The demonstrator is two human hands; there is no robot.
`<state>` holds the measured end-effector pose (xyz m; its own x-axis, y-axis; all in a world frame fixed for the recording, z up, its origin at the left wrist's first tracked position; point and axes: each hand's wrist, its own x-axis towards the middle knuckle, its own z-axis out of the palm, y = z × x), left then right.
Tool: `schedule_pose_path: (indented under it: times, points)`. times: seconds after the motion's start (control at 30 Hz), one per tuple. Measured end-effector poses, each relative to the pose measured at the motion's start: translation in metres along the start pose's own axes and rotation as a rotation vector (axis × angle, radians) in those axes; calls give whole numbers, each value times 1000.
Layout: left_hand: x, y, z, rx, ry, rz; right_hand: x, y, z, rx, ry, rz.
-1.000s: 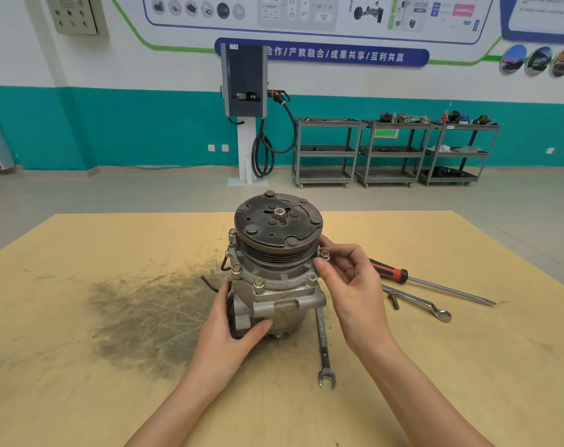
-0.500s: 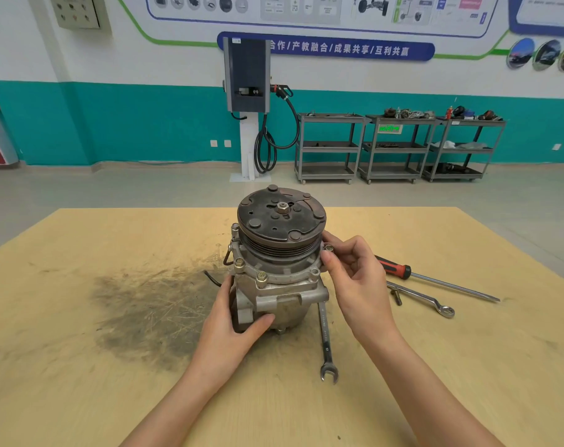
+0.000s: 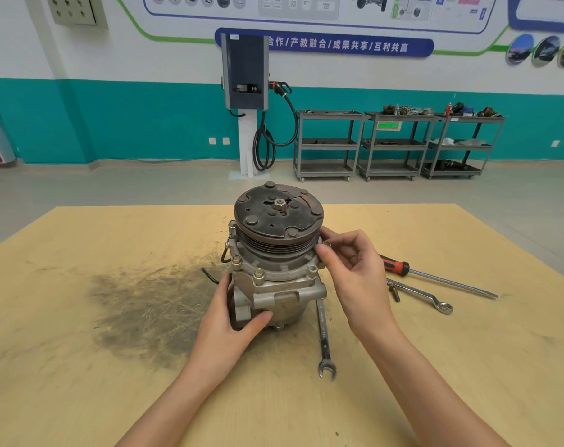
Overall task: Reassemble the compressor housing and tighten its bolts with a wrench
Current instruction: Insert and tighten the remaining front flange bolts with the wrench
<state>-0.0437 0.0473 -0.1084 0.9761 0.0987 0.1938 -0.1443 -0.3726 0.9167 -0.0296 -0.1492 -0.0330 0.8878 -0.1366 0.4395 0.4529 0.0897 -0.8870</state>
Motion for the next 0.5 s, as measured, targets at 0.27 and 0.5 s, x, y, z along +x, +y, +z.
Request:
schedule_pose_path:
  times: [0.27, 0.5]
  points:
    - [0, 0, 0, -6, -4, -3, -6, 1, -2, -9, -48, -60]
    - [-2, 3, -1, -12, -17, 1, -3, 3, -2, 66, -41, -12]
